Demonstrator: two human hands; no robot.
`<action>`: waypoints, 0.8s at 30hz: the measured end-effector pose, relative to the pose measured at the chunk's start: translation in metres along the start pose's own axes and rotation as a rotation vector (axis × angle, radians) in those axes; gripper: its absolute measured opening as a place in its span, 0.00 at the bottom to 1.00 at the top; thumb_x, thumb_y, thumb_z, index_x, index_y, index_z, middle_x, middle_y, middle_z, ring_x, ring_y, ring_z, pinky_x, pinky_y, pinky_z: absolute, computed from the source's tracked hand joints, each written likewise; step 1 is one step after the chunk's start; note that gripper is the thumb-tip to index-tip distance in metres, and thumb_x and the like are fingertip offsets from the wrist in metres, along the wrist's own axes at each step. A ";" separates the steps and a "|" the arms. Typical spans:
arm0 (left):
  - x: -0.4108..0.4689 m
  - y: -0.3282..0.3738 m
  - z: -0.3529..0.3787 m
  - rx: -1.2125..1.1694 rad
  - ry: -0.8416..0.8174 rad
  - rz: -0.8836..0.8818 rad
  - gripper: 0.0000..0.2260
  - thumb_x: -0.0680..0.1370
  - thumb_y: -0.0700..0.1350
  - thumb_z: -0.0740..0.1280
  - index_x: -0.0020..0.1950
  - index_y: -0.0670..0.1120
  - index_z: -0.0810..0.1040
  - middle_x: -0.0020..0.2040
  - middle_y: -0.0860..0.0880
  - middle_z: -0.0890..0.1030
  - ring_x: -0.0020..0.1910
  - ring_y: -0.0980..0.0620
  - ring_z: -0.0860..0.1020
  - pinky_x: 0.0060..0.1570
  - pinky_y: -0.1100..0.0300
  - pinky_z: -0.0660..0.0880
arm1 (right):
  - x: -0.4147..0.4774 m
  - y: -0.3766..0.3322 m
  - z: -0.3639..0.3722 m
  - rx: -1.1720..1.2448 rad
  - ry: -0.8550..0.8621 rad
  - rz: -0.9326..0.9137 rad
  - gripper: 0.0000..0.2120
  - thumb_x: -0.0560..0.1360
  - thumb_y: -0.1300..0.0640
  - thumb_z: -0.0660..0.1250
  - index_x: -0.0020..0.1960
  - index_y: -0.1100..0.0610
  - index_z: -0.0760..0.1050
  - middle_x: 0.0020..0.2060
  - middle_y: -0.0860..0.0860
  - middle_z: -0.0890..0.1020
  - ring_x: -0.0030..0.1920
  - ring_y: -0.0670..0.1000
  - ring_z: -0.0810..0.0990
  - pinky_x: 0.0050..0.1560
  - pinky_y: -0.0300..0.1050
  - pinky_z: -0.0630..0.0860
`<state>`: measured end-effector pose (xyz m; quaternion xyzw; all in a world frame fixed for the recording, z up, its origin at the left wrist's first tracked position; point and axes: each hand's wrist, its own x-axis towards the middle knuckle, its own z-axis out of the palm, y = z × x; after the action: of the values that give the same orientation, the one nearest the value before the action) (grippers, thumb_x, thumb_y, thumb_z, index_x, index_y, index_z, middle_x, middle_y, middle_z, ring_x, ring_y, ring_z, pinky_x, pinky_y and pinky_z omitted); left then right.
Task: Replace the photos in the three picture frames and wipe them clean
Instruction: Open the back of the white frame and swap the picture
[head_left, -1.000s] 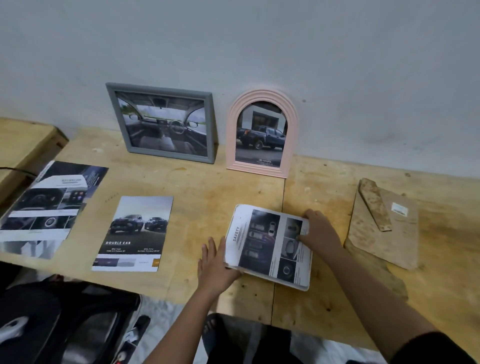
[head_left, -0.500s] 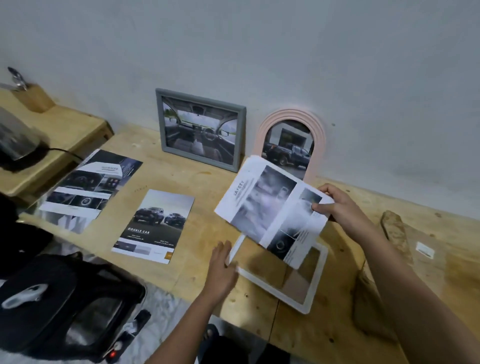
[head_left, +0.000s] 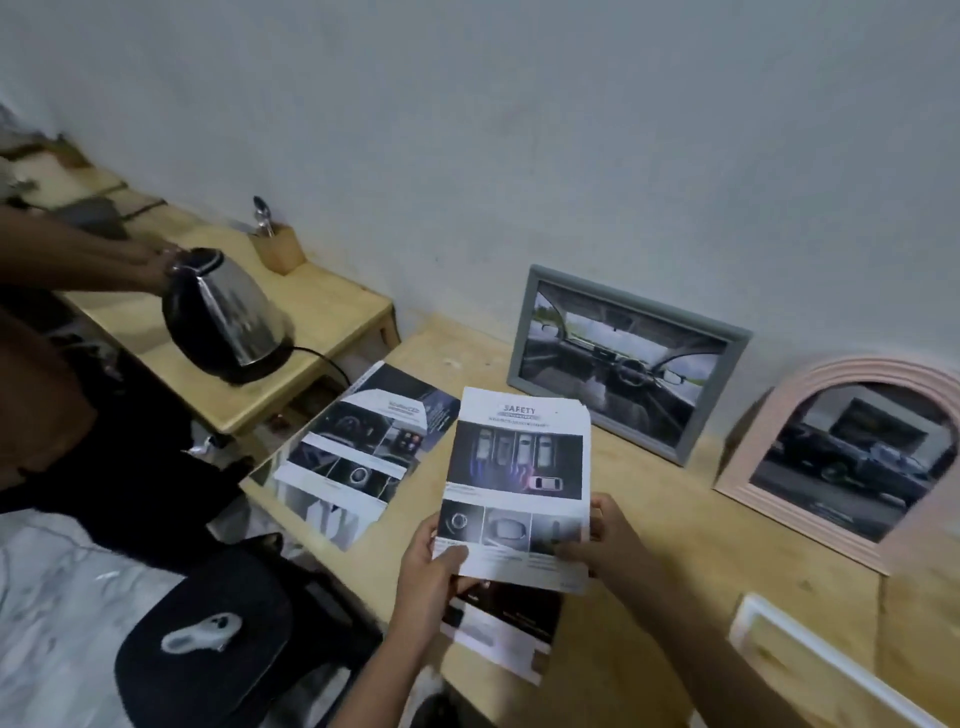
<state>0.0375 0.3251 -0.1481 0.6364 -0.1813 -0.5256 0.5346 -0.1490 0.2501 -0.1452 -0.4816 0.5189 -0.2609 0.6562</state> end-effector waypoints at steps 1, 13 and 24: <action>0.017 0.011 -0.021 0.069 0.013 0.006 0.15 0.75 0.28 0.59 0.53 0.45 0.75 0.44 0.45 0.80 0.40 0.44 0.78 0.39 0.53 0.77 | 0.016 -0.002 0.024 0.009 0.007 0.034 0.22 0.65 0.68 0.73 0.53 0.54 0.67 0.49 0.55 0.79 0.46 0.51 0.80 0.37 0.41 0.77; 0.180 0.077 -0.189 0.638 0.174 0.073 0.12 0.74 0.33 0.64 0.55 0.43 0.74 0.48 0.47 0.79 0.45 0.50 0.77 0.39 0.59 0.70 | 0.147 -0.012 0.227 -0.325 0.042 0.007 0.19 0.71 0.65 0.69 0.54 0.50 0.65 0.50 0.51 0.78 0.51 0.52 0.77 0.44 0.40 0.73; 0.182 0.058 -0.153 1.030 0.101 0.370 0.22 0.74 0.39 0.67 0.67 0.41 0.69 0.61 0.42 0.70 0.61 0.44 0.69 0.60 0.53 0.69 | 0.132 -0.001 0.167 -0.537 0.438 0.069 0.13 0.72 0.60 0.65 0.55 0.57 0.68 0.46 0.50 0.71 0.46 0.51 0.73 0.42 0.41 0.71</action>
<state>0.2578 0.2349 -0.2030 0.7978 -0.4979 -0.2350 0.2455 0.0496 0.1992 -0.2014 -0.5521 0.7135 -0.1900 0.3873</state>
